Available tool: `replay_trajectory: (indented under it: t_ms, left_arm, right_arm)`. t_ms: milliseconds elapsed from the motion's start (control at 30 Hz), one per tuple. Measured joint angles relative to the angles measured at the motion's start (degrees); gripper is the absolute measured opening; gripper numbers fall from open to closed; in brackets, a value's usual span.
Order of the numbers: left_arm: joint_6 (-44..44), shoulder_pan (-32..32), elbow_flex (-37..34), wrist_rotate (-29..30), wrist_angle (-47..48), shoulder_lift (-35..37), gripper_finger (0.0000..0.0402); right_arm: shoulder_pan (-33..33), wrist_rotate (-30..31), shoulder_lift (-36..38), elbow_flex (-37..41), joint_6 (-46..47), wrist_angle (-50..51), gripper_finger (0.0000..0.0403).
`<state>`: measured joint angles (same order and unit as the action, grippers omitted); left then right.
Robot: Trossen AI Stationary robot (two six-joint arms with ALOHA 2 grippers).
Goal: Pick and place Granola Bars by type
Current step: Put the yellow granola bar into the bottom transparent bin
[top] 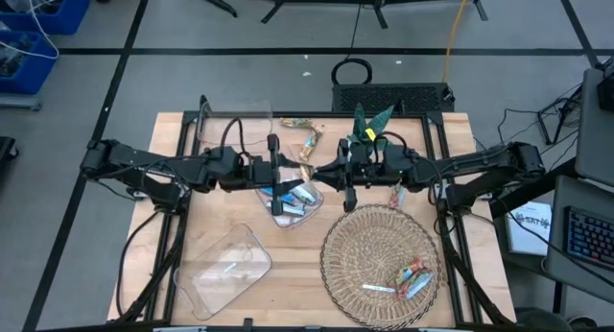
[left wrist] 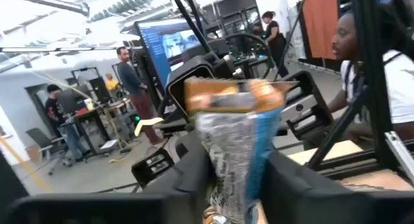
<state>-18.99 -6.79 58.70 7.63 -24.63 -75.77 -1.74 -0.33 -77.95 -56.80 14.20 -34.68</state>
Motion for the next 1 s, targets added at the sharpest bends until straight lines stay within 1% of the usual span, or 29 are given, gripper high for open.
replay_trajectory:
  t_ms: [100, 133, 167, 233, 333, 433, 567, 633, 733, 800, 900, 967, 1000]
  left_arm:
    - [1.7, 0.0, 0.0, 1.1, 0.1, 0.0, 0.0041]
    - [2.2, 0.0, 0.0, 1.3, 0.1, 0.0, 0.0025]
    - [3.1, 0.0, 0.0, 1.4, -0.2, 0.0, 0.0018]
    - [5.0, 0.0, 0.0, 1.6, -1.1, 0.0, 0.0017]
    - [6.7, 0.0, 0.0, 1.5, -0.8, 0.0, 0.0015]
    - [8.8, -0.2, 0.1, 1.2, 0.5, 0.3, 0.0014]
    - [11.6, -1.1, 0.0, 1.1, 4.8, 1.1, 0.0014]
    - [15.0, -1.8, -0.1, 0.5, 10.3, 2.4, 0.0013]
    - [22.5, -3.3, 0.0, -1.3, 21.1, 4.4, 0.0013]
    - [27.9, -4.9, 0.0, -2.5, 31.3, 5.6, 0.0013]
    - [36.9, -8.0, 0.0, -6.2, 43.0, 5.8, 0.0013]
    - [42.0, -11.0, -0.1, -8.8, 49.6, 5.8, 0.0013]
    - [44.0, -12.7, -0.1, -9.5, 51.2, 5.5, 0.0012]
  right_arm:
    - [0.0, 0.1, 0.0, 0.0, 0.0, 0.1, 0.0003]
    - [0.1, 0.1, 0.0, 0.0, -0.1, -0.1, 0.0006]
    - [0.1, 0.0, 0.0, 0.0, -0.5, -0.3, 0.0011]
    - [0.0, -0.1, 0.0, 0.0, -2.9, -0.7, 0.0026]
    - [-0.2, -2.6, 1.1, 0.0, -4.7, 0.0, 0.0066]
    - [0.7, -7.2, 3.5, 0.1, -1.5, 1.3, 0.0119]
    - [1.8, -13.7, 9.0, -0.2, 3.4, 4.3, 0.0185]
    - [2.0, -15.8, 11.2, -0.2, 5.1, 8.0, 0.0208]
    - [2.1, -15.8, 13.8, 0.1, 5.9, 16.7, 0.0228]
    - [2.5, -14.4, 14.9, 0.0, 5.9, 21.4, 0.0233]
    - [3.0, -14.5, 14.8, 0.0, 5.9, 29.2, 0.0231]
    - [3.0, -14.7, 13.2, 1.0, 4.4, 31.3, 0.0226]
    - [3.0, -14.7, 12.7, 1.8, 3.7, 31.4, 0.0223]
